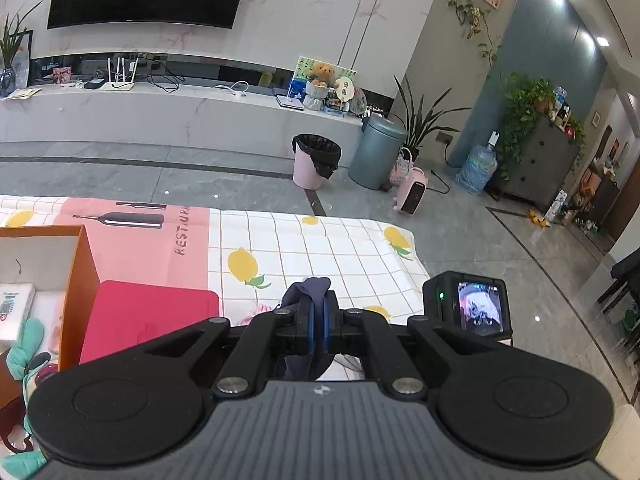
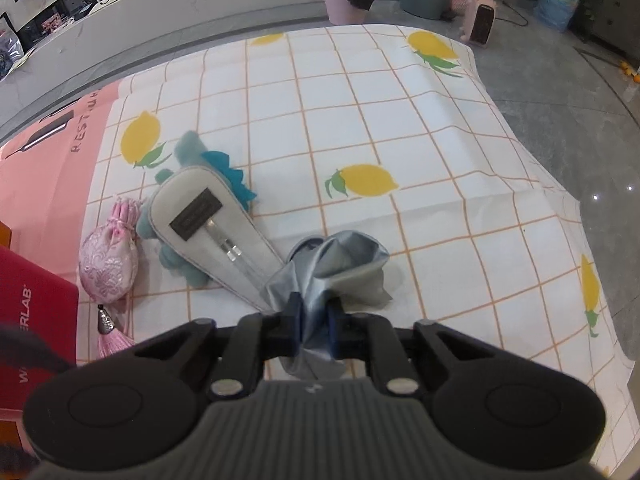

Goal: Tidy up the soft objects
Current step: 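Carry the navy cap in left gripper while right gripper carries grey cloth to orange box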

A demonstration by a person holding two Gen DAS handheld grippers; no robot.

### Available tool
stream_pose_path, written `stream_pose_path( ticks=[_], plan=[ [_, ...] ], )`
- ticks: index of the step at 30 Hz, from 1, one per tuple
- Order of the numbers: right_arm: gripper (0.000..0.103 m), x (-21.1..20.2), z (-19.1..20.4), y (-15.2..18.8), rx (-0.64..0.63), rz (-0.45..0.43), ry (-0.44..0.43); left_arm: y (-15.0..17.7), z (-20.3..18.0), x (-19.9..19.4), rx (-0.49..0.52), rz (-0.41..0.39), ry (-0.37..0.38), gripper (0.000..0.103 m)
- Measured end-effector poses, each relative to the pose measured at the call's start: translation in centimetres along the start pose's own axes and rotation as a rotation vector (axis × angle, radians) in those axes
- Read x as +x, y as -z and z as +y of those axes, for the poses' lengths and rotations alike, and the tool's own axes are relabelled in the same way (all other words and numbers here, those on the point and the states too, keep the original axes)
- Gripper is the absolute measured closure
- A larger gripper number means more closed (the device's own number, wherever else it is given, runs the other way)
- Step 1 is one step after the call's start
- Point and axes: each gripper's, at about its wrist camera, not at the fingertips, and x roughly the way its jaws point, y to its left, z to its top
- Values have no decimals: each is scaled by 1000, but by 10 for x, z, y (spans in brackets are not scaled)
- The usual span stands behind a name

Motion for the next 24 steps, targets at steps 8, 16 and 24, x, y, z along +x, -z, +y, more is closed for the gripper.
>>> stream_pose_path(
  ticks=[8, 16, 24],
  plan=[
    [103, -21, -10, -1, 41, -65, -49, 3, -9, 9, 66, 24, -8, 99],
    [103, -55, -19, 15, 78, -130, -38, -3, -3, 8, 53, 107, 46, 99],
    [103, -102, -11, 33, 120, -173, -105, 14, 8, -17, 107, 128, 20, 99]
  ],
)
